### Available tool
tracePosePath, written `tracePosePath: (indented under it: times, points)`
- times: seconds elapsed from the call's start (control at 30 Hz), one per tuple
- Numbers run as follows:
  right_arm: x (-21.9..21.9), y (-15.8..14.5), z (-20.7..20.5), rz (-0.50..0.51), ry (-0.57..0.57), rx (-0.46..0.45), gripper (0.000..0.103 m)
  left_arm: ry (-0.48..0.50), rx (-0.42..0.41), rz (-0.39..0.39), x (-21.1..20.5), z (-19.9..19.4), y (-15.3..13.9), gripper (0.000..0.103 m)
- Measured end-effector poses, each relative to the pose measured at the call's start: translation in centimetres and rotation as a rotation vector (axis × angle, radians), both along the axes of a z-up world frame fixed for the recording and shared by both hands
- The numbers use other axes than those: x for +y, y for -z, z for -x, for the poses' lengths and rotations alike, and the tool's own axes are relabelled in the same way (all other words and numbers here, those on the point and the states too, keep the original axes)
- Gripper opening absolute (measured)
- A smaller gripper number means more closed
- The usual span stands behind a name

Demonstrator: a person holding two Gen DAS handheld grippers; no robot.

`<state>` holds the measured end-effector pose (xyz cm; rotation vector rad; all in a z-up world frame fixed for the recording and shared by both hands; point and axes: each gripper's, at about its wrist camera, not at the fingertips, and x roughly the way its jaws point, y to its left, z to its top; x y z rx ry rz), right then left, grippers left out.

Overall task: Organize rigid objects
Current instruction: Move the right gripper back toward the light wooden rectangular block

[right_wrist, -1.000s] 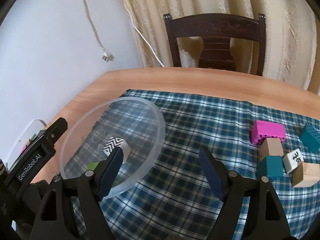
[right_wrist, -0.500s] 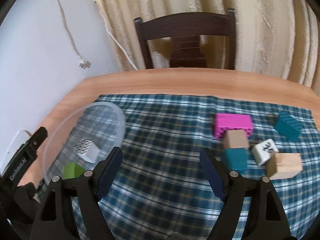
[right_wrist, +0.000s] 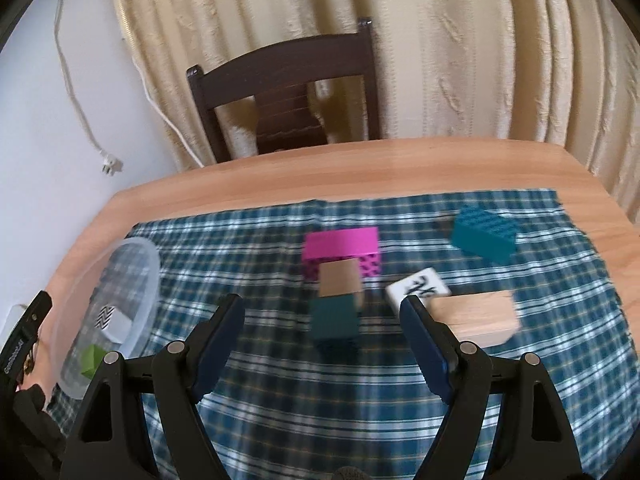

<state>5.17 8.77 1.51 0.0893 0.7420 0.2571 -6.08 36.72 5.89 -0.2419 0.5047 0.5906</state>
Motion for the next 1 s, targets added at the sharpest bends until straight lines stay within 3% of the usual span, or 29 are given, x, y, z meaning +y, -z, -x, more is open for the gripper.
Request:
tracePosePath:
  times: [0.67,1.0]
  points:
    - [-7.3,0.6,-0.6,0.039,0.198,0.019,0.081,0.091,0.013,-0.051,-2.0,-0.5,0.0,0.103]
    - [-7.1,2.2,-1.4,0.091,0.197,0.079,0.082,0.116,0.021,-0.057,-2.4,-0.7,0.2,0.103]
